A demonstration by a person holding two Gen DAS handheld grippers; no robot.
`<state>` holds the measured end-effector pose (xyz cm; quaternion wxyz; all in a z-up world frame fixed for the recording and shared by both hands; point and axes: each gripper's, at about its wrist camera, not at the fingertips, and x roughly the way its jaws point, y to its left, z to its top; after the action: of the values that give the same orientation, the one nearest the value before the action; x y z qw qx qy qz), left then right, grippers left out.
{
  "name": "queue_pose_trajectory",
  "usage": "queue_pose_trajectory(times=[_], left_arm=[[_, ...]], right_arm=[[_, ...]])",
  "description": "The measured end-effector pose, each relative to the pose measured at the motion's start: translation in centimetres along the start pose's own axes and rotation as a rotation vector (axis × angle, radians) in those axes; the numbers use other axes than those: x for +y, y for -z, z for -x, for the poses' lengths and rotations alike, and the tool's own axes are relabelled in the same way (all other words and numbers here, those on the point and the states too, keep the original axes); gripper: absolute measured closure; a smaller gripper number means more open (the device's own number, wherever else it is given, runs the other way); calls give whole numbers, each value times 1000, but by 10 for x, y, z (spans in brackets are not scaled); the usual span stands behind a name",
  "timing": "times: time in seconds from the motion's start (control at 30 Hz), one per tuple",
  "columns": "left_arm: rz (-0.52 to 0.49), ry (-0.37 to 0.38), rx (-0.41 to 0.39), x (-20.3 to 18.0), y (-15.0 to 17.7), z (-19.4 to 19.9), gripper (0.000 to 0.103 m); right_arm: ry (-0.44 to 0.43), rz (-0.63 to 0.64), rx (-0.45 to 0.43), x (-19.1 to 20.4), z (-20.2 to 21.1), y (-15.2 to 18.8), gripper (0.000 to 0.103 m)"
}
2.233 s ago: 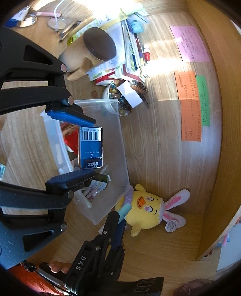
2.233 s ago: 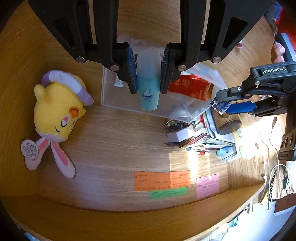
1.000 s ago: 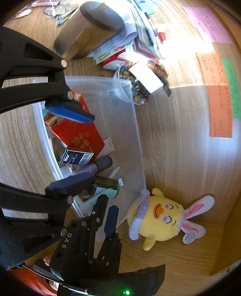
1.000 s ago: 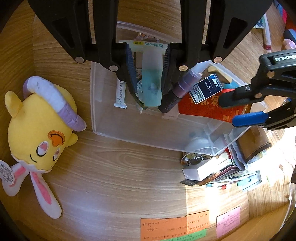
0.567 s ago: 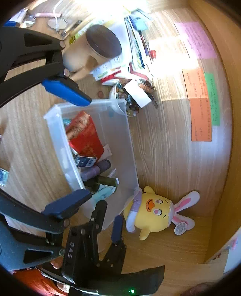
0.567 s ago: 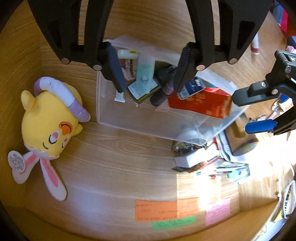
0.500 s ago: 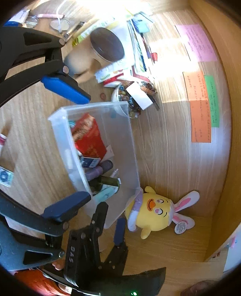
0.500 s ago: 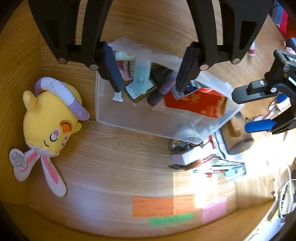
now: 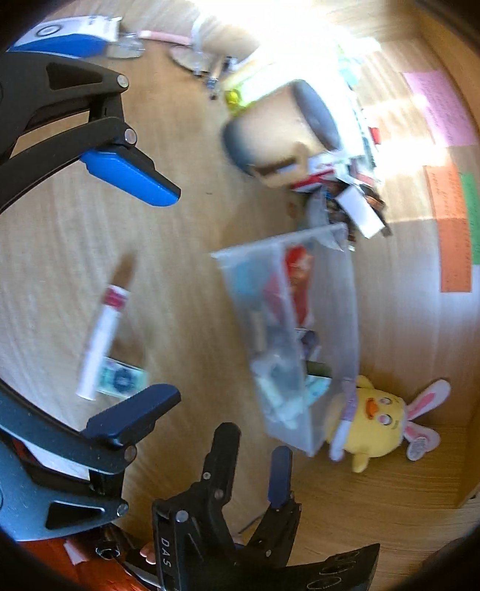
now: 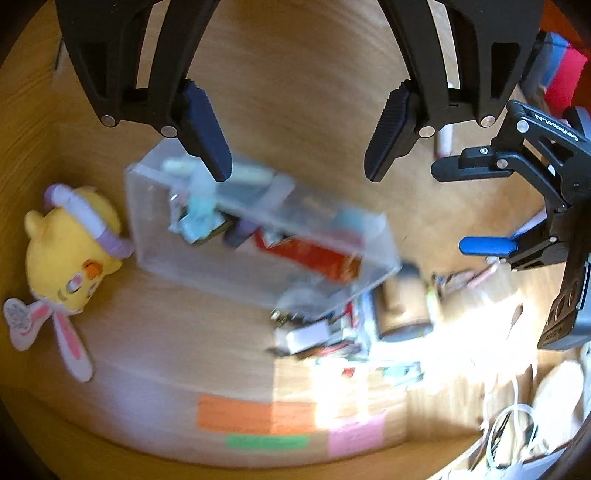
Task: Organize objects
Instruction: 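Withdraw both tools from the box toward the white lip balm and square packet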
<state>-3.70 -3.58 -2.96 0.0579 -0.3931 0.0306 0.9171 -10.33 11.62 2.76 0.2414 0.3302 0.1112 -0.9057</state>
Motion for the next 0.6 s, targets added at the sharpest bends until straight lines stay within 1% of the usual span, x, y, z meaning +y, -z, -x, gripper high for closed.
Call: queue_pose_trajectory(times=[0.07, 0.17, 0.3, 0.37, 0.43, 0.5, 0.6], left_arm=[[5, -14, 13, 3, 13, 2, 5], [15, -10, 30, 7, 29, 7, 5], [31, 0, 53, 14, 46, 12, 5], [36, 1, 61, 16, 53, 14, 5], [28, 17, 73, 15, 58, 14, 5], [10, 33, 84, 12, 63, 12, 5], [-26, 37, 91, 5, 69, 10, 5]], right_arm=[[-25, 11, 36, 9, -7, 10, 32], [-61, 25, 96, 23, -16, 24, 32], [-106, 48, 151, 37, -25, 38, 32], [-124, 63, 169, 44, -25, 44, 32], [-138, 73, 180, 49, -24, 47, 32], [-145, 80, 192, 54, -26, 49, 32], [-149, 89, 208, 58, -30, 50, 32]])
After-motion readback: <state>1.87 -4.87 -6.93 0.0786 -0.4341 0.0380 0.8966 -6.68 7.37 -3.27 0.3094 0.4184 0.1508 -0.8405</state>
